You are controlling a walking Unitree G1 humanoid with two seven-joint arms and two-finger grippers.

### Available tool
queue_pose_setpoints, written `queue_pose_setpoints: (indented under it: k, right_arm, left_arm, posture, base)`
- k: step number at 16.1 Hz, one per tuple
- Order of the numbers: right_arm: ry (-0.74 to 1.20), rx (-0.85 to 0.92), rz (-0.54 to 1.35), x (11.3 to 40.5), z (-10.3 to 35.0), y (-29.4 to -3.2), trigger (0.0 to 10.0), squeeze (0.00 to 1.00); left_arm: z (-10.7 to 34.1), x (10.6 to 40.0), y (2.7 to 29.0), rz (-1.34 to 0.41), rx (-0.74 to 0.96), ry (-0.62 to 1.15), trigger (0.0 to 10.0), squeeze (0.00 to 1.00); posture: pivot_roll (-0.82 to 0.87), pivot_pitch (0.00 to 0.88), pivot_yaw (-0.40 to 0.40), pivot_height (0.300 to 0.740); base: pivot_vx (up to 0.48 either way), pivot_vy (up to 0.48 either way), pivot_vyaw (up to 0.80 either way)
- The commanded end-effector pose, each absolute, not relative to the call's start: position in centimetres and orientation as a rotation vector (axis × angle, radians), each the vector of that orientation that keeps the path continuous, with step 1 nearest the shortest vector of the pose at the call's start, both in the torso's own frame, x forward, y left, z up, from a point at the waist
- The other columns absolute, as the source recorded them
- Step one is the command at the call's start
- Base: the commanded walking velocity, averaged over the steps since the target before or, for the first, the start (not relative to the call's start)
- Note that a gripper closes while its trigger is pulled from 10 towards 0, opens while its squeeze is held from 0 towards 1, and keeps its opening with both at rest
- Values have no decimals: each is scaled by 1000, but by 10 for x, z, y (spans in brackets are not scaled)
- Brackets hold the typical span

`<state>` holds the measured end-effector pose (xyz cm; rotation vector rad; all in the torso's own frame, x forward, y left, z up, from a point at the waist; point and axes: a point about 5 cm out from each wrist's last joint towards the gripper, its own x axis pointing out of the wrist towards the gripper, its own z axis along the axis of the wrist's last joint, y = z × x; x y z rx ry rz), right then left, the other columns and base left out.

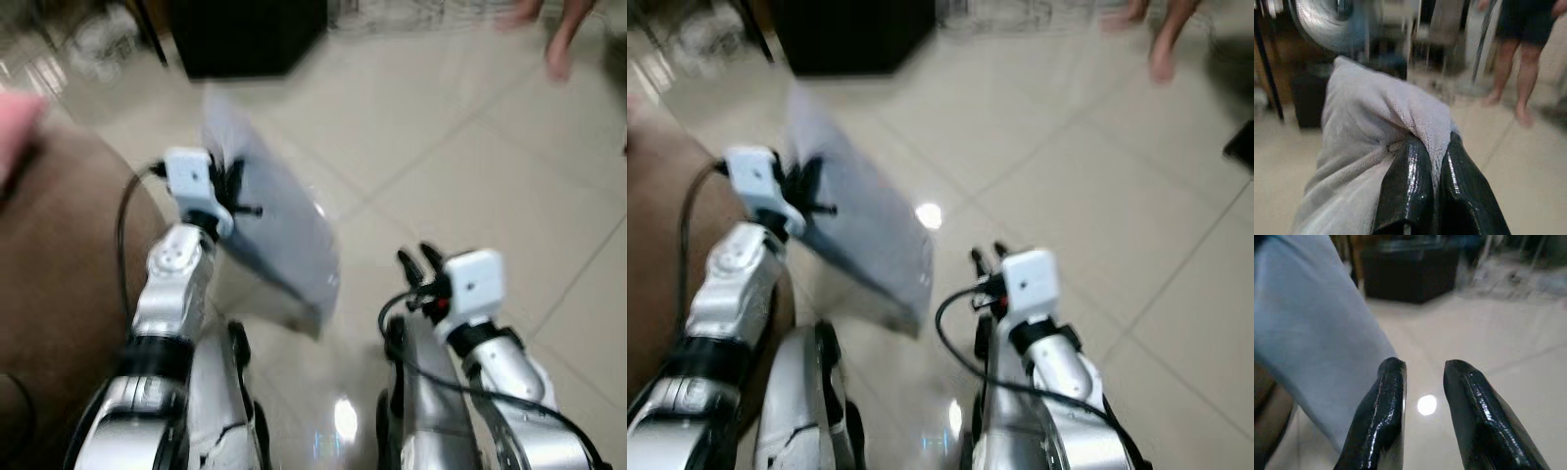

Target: Move the pillow to the sofa from floor

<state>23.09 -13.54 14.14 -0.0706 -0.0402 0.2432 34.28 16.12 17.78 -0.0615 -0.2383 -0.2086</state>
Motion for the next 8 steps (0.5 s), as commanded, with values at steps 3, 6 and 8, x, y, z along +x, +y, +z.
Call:
queue_pose_setpoints:
  k: [3,6,8]
  right_arm:
    - [-95,-64,155,244,158,-142,10000,0]
    - [-123,-57,142,251,168,-146,10000,0]
    - [-127,-55,133,256,172,-148,10000,0]
  left_arm:
    - [198,322,156,-230,-73,-313,10000,0]
    - [197,302,158,-204,-69,-319,10000,0]
    - [194,294,154,-222,-50,-298,10000,0]
  posture:
    - [-115,0,63,551]
    - [-102,0,42,576]
    - [-103,0,42,591]
  base:
    - [0,0,0]
    - [0,0,0]
    - [0,0,0]
